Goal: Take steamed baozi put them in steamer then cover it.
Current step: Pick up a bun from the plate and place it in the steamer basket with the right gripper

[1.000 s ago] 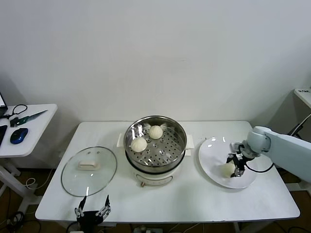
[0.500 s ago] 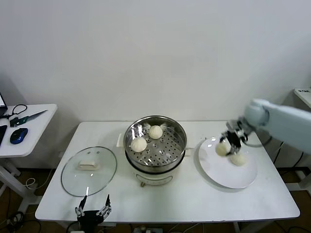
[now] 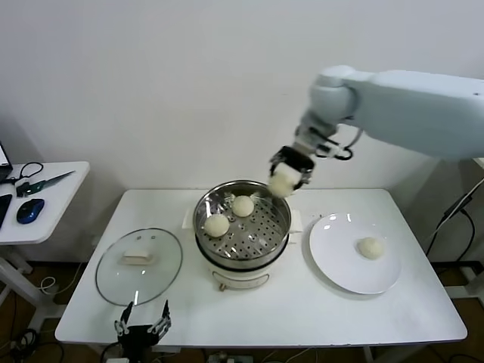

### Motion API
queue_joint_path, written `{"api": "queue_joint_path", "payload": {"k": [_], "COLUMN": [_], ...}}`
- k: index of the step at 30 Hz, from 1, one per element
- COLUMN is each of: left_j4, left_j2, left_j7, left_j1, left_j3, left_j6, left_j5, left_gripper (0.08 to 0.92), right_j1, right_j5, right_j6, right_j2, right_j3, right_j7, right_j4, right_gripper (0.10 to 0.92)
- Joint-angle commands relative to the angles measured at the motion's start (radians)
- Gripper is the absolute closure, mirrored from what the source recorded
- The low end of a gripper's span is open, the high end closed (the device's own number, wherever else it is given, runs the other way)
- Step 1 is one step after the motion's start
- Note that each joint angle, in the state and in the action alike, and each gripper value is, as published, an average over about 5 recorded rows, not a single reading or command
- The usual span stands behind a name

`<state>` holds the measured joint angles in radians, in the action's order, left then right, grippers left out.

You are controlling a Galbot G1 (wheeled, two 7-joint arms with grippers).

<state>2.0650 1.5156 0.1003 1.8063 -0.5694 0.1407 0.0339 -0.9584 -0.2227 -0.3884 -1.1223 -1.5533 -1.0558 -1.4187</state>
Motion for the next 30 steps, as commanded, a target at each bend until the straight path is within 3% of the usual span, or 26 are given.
{"api": "queue_joint_path", "payload": {"k": [1, 16, 30], "left_j4": [0.007, 0.010, 0.006], "left_j2": [-0.002, -0.006, -0.006], "left_j7": [0.001, 0.008, 0.009], "left_j1": [0.004, 0.011, 0.009], "left_j3": [-0.004, -0.013, -0.015], "left_j6": [-0.005, -0.012, -0.012], "left_j5": [-0.001, 0.000, 0.001], "left_gripper": [0.177, 0.177, 0.177], "right_j1": [0.108, 0.317, 0.336], "right_j5": [0.213, 0.361, 0.315], "right_j6": [-0.138, -0.108, -0.105], "right_j2": [-0.206, -0.206, -0.240], "right_j3": [0.002, -0.006, 0.010], "right_j7": [0.045, 0.121, 0.119], "right_j4": [-0.074, 0.036, 0.104], "right_gripper": [0.347, 0.347, 0.320]}}
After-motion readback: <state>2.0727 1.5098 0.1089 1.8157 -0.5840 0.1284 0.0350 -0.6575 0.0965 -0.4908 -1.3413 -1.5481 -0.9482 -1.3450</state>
